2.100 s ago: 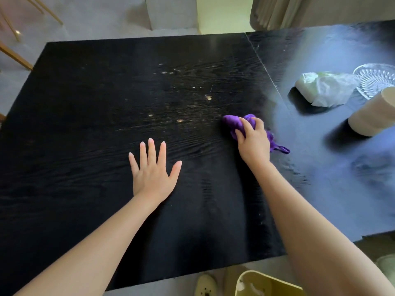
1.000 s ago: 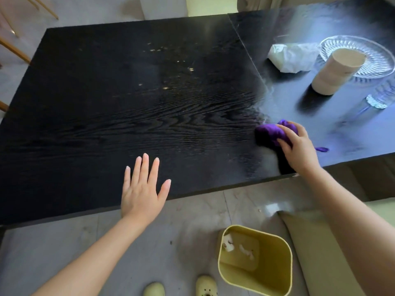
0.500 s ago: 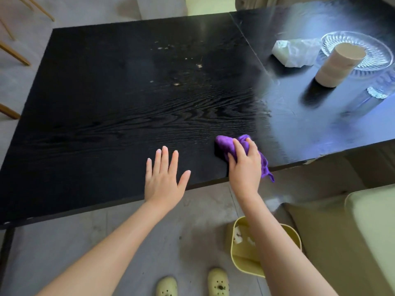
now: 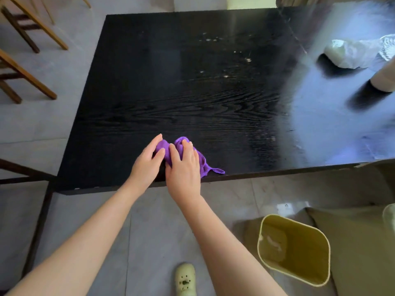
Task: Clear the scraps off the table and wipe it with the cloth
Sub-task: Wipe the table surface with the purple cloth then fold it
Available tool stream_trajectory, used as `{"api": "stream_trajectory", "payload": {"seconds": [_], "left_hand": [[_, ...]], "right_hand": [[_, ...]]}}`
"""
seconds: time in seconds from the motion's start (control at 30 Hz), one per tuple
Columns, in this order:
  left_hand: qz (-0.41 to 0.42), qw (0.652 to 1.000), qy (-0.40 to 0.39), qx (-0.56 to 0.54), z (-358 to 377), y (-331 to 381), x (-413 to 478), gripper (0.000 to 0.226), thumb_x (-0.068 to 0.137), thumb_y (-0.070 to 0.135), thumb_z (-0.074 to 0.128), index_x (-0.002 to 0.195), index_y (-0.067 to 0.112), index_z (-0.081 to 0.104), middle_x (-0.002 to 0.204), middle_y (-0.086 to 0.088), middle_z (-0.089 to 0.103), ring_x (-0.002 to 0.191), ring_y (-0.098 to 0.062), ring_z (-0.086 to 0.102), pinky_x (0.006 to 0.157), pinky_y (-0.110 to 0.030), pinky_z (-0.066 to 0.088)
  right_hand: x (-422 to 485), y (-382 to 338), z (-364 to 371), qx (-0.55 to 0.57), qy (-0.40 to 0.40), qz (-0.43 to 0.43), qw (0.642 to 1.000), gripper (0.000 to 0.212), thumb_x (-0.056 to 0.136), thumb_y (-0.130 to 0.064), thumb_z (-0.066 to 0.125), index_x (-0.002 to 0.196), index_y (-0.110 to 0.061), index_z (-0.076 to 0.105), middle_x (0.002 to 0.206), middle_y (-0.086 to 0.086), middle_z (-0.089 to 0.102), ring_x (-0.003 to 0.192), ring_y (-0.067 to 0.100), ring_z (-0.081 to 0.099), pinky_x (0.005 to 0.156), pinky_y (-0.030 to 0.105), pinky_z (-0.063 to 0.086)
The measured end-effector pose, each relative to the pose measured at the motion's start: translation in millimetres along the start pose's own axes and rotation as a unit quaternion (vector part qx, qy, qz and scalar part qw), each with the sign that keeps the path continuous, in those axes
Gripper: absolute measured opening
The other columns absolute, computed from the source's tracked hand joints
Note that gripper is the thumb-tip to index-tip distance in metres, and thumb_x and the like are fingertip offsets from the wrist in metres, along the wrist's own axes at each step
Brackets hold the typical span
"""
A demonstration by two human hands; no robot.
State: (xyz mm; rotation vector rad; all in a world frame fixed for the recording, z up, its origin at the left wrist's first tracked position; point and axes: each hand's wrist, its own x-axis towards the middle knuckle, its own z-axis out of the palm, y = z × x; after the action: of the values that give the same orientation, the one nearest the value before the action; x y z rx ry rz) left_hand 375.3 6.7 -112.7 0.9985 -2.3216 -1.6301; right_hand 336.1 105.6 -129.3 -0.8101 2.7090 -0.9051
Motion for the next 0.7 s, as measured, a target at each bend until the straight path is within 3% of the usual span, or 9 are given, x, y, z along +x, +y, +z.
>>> {"api": "stream_trajectory", "payload": {"seconds": [0.13, 0.2, 0.23, 0.3, 0.37, 0.47, 0.53, 0.6, 0.7], "left_hand": [[-0.02, 0.997, 0.069, 0.012, -34, -21, -10, 0.047, 0.092, 0.018, 0.052, 0.138, 0.026, 0.044, 0.137, 0.008, 0.051, 0.121, -0.006, 0.047, 0.094, -0.017, 0.036], [-0.05, 0.996, 0.077, -0.009, -44, -26, -13, 0.05, 0.088, 0.019, 0.058, 0.136, 0.025, 0.045, 0.131, 0.007, 0.054, 0.113, -0.005, 0.051, 0.086, -0.013, 0.038], [-0.075, 0.993, 0.079, -0.035, -45, -25, -13, 0.052, 0.087, 0.018, 0.061, 0.136, 0.022, 0.046, 0.131, 0.004, 0.055, 0.113, -0.008, 0.053, 0.088, -0.017, 0.041], [-0.127, 0.986, 0.075, -0.08, -43, -19, -10, 0.056, 0.084, 0.016, 0.065, 0.136, 0.016, 0.046, 0.131, -0.004, 0.056, 0.116, -0.018, 0.056, 0.1, -0.03, 0.044], [-0.173, 0.982, 0.063, -0.048, -41, -9, -5, 0.056, 0.079, 0.019, 0.069, 0.132, 0.012, 0.05, 0.122, -0.007, 0.061, 0.112, -0.022, 0.058, 0.101, -0.036, 0.045], [-0.2, 0.978, -0.048, 0.034, -43, 12, 2, 0.028, 0.069, 0.019, 0.069, 0.094, 0.008, 0.067, 0.087, -0.012, 0.062, 0.08, -0.025, 0.059, 0.076, -0.033, 0.049], [-0.19, 0.969, -0.125, 0.098, -44, 24, 3, 0.013, 0.075, 0.016, 0.068, 0.084, 0.006, 0.07, 0.086, -0.014, 0.065, 0.081, -0.026, 0.059, 0.079, -0.038, 0.05], [-0.162, 0.959, -0.173, 0.154, -44, 36, 3, 0.002, 0.079, 0.015, 0.069, 0.079, 0.014, 0.071, 0.089, -0.01, 0.07, 0.085, -0.024, 0.063, 0.081, -0.04, 0.052], [-0.105, 0.944, -0.232, 0.21, -40, 56, 6, 0.01, 0.078, 0.017, 0.071, 0.077, 0.025, 0.066, 0.087, -0.002, 0.067, 0.081, -0.016, 0.061, 0.066, -0.028, 0.047]], "right_hand": [[-10, -29, 9, 0.079, -0.119, -0.013, 0.99, 0.067, 0.087, -0.022, 0.048, 0.149, -0.016, 0.024, 0.158, 0.016, 0.013, 0.148, 0.031, 0.005, 0.121, 0.04, 0.004], [-5, -28, -1, 0.122, -0.166, -0.008, 0.979, 0.063, 0.09, -0.02, 0.043, 0.15, -0.017, 0.022, 0.158, 0.012, 0.019, 0.147, 0.028, 0.011, 0.12, 0.038, 0.012], [0, -24, -7, 0.122, -0.174, -0.015, 0.977, 0.059, 0.092, -0.017, 0.039, 0.149, -0.017, 0.026, 0.156, 0.009, 0.027, 0.144, 0.027, 0.021, 0.117, 0.037, 0.021], [12, -16, -21, 0.036, -0.179, -0.056, 0.982, 0.054, 0.094, -0.014, 0.037, 0.147, -0.02, 0.032, 0.149, 0.005, 0.039, 0.133, 0.028, 0.035, 0.106, 0.039, 0.036], [22, -11, -32, -0.071, -0.218, -0.099, 0.968, 0.053, 0.093, -0.019, 0.041, 0.145, -0.028, 0.034, 0.142, 0.005, 0.041, 0.124, 0.03, 0.038, 0.096, 0.04, 0.041], [36, -9, -42, -0.138, -0.288, -0.113, 0.941, 0.053, 0.087, -0.032, 0.051, 0.139, -0.03, 0.041, 0.132, 0.006, 0.04, 0.118, 0.03, 0.035, 0.094, 0.04, 0.038], [41, -4, -49, -0.194, -0.267, -0.124, 0.936, 0.05, 0.083, -0.042, 0.055, 0.129, -0.026, 0.048, 0.127, 0.007, 0.041, 0.116, 0.029, 0.036, 0.092, 0.039, 0.036], [43, 6, -57, -0.249, -0.23, -0.13, 0.932, 0.051, 0.08, -0.05, 0.057, 0.12, -0.019, 0.056, 0.125, 0.007, 0.043, 0.115, 0.028, 0.038, 0.09, 0.038, 0.037], [43, 23, -75, -0.199, -0.245, -0.088, 0.945, 0.046, 0.08, -0.05, 0.062, 0.105, -0.012, 0.06, 0.114, 0.008, 0.05, 0.108, 0.028, 0.044, 0.082, 0.037, 0.041]]}}
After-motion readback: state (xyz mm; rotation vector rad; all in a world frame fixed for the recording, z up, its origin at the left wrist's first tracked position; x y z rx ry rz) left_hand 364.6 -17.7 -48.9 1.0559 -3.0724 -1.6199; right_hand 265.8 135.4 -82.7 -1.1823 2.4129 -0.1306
